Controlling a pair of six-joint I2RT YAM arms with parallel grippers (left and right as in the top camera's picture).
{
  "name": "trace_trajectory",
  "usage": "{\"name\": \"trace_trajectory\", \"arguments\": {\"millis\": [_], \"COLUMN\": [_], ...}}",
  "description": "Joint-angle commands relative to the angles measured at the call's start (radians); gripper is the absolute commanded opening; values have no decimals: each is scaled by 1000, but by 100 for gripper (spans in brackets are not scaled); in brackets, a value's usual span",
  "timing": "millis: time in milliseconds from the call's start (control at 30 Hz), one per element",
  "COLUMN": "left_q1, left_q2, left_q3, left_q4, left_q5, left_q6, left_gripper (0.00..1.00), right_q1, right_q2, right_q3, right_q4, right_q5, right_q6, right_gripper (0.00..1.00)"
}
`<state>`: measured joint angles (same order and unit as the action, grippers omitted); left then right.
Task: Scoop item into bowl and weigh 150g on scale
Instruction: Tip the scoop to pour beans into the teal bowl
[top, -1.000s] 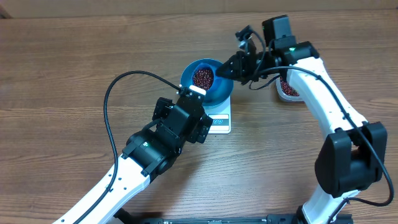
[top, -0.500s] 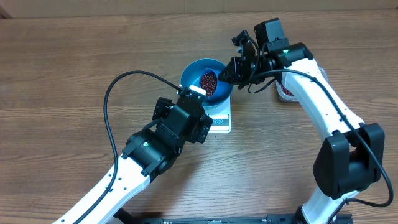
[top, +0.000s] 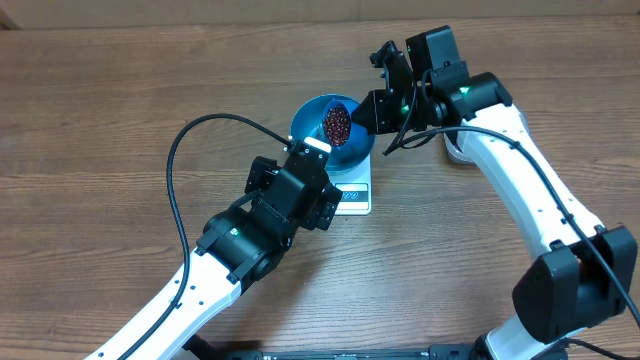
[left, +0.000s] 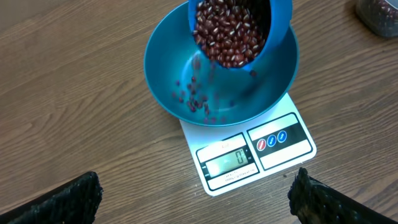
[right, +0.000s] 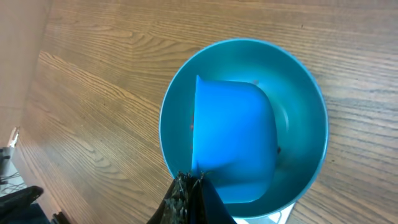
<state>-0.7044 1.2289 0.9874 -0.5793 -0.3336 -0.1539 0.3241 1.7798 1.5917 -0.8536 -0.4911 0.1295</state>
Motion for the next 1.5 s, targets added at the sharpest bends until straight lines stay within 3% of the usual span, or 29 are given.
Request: {"name": "trace_trajectory", "arguments": {"millis": [0, 700, 1467], "left_q1": [4, 4, 4], "left_q2": [0, 0, 0], "left_q3": [23, 23, 23], "left_q4": [3, 3, 3], "left_q5": [-6, -6, -6], "left_q6": [0, 0, 0], "left_gripper": [99, 100, 100], "right_q1": [4, 96, 96], "right_q2": [-56, -63, -64], "right_q3": [40, 40, 40], "right_q4": [9, 7, -8], "right_q5": [1, 241, 282], "right_q6": [-27, -80, -165], "right_gripper": [4, 4, 4]}}
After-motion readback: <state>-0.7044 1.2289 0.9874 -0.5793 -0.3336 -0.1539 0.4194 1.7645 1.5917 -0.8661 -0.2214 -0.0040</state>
